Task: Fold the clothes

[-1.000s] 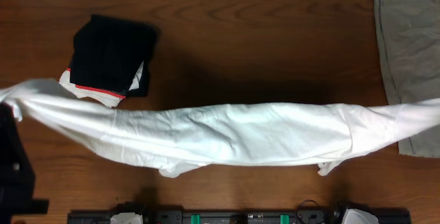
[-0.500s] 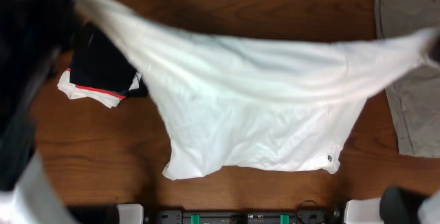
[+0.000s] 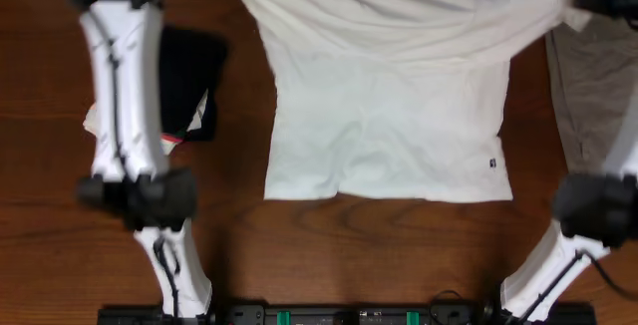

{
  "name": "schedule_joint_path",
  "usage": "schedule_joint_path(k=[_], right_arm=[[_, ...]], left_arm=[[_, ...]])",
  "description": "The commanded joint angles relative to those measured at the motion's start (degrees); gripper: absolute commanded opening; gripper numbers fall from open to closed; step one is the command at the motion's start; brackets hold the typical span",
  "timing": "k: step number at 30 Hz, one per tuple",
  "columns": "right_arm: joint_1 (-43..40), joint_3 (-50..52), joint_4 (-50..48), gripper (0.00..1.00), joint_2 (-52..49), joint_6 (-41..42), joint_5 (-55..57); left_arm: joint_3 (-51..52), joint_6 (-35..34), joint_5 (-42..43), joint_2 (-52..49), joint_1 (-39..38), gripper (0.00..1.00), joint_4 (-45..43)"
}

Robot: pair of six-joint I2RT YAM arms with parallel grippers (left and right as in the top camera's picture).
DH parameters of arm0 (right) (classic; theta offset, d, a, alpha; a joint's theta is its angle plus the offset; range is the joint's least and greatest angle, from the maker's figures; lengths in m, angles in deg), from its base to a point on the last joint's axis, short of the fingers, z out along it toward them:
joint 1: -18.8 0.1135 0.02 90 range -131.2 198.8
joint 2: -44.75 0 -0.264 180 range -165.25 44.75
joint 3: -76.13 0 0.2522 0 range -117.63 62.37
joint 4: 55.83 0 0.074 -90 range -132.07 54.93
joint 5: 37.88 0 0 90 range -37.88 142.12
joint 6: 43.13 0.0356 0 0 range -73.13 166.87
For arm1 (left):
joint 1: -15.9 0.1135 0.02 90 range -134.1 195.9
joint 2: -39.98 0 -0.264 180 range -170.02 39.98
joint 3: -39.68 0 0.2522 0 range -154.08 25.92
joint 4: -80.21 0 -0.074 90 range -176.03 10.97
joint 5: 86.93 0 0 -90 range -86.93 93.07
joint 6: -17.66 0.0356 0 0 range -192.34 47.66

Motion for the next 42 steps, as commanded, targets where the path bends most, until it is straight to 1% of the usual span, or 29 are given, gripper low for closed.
schedule_joint_path(k=[1,2,3,4,5,6,7,8,10,13,15,17,18,19,20,22,23,24,25,27,28,29,31,34,39,42], right_arm=[[2.19,-0.09,-4.09,0.11,-7.34,-1.07,-2.45],[2.64,-0.09,-5.84,0.32,-9.35,-1.68,-2.45],[3.15,-0.09,-7.74,0.49,-11.58,-2.19,-2.45],[3.65,-0.09,-9.49,0.68,-13.64,-3.04,-2.43],[4.04,-0.09,-10.78,0.86,-15.34,-3.82,-2.38],[4.48,-0.09,-12.17,0.99,-17.25,-4.98,-2.21],[4.74,-0.09,-12.74,0.99,-18.08,-5.99,-2.19],[5.03,-0.09,-13.31,0.99,-18.88,-7.13,-2.19],[5.29,-0.09,-13.84,0.99,-18.99,-7.72,-2.19],[5.44,-0.17,-12.55,0.99,-16.55,-7.87,-2.47],[5.55,-0.17,-9.64,0.99,-14.12,-7.87,-2.45],[5.55,-0.17,-4.72,0.99,-11.02,-7.85,-2.45],[5.55,-0.17,-1.57,0.99,-9.42,-7.82,-2.56],[5.55,-0.17,1.29,0.99,-8.04,-7.82,-2.71],[5.55,-0.17,4.50,0.99,-6.73,-7.80,-3.04],[5.55,-0.17,10.82,0.99,-4.68,-7.52,-3.58],[5.53,-0.17,13.25,0.98,-3.96,-6.91,-3.61],[5.49,-0.17,15.41,0.91,-3.39,-6.73,-3.82],[5.49,-0.17,17.79,0.80,-2.80,-6.75,-4.22],[5.49,-0.17,20.96,0.43,-2.16,-6.75,-4.87],[5.49,-0.17,23.02,0.06,-1.95,-6.75,-5.25],[5.49,-0.17,24.94,0.01,-1.75,-6.75,-5.22],[5.49,0.20,28.04,0.01,-1.33,-6.80,-4.92],[5.64,4.02,28.04,0.02,1.49,-6.05,-5.25],[6.43,15.98,27.21,0.02,8.94,-4.96,-5.20],[7.04,25.68,22.93,0.02,12.85,-4.59,-5.22]], left_arm=[[-0.04,1.62,-0.24,-6.99,-1.07,0.06,-3.80],[-0.04,1.64,-0.24,-9.31,-1.31,0.06,-5.53],[-0.04,2.03,-0.22,-11.34,-1.46,0.13,-6.91],[-0.04,3.02,-0.22,-13.42,-1.60,0.36,-8.37],[-0.04,4.37,-0.20,-15.08,-1.62,0.57,-9.44],[-0.04,6.34,-0.20,-16.65,-1.64,0.82,-10.38],[-0.04,7.87,-0.22,-17.42,-1.64,0.92,-10.73],[-0.04,9.99,-0.22,-18.08,-1.62,0.99,-10.84],[-0.07,12.13,-0.22,-18.05,-1.57,0.98,-10.54],[-0.11,12.37,-0.20,-15.34,-1.57,0.98,-8.79],[-0.11,12.31,0.26,-12.92,-1.79,0.98,-6.78],[-0.11,11.47,1.51,-9.81,-2.19,0.99,-2.47],[-0.11,11.47,2.40,-8.39,-2.45,0.91,-0.02],[-0.11,11.50,3.30,-6.99,-2.71,0.77,2.64],[-0.11,11.47,4.07,-5.53,-3.13,0.60,6.23],[-0.11,11.47,4.24,-3.39,-4.02,0.09,13.07],[-0.11,11.45,4.24,-2.62,-4.52,0.06,16.37],[-0.11,11.45,4.22,-1.90,-5.16,0.06,19.85],[-0.11,11.47,4.22,-1.42,-5.79,0.06,22.71],[-0.11,11.47,4.02,-0.85,-6.82,0.06,26.64],[-0.11,11.50,4.00,-0.50,-7.39,0.06,28.76],[-0.11,11.52,3.98,-0.07,-7.80,0.06,30.62],[-0.11,11.50,2.86,1.31,-8.85,0.06,34.47],[-0.11,11.02,2.32,3.63,-10.40,0.06,38.25],[-0.09,9.77,1.86,6.84,-14.45,0.06,40.61],[0.11,6.80,-1.27,6.95,-16.65,0.06,40.89]])
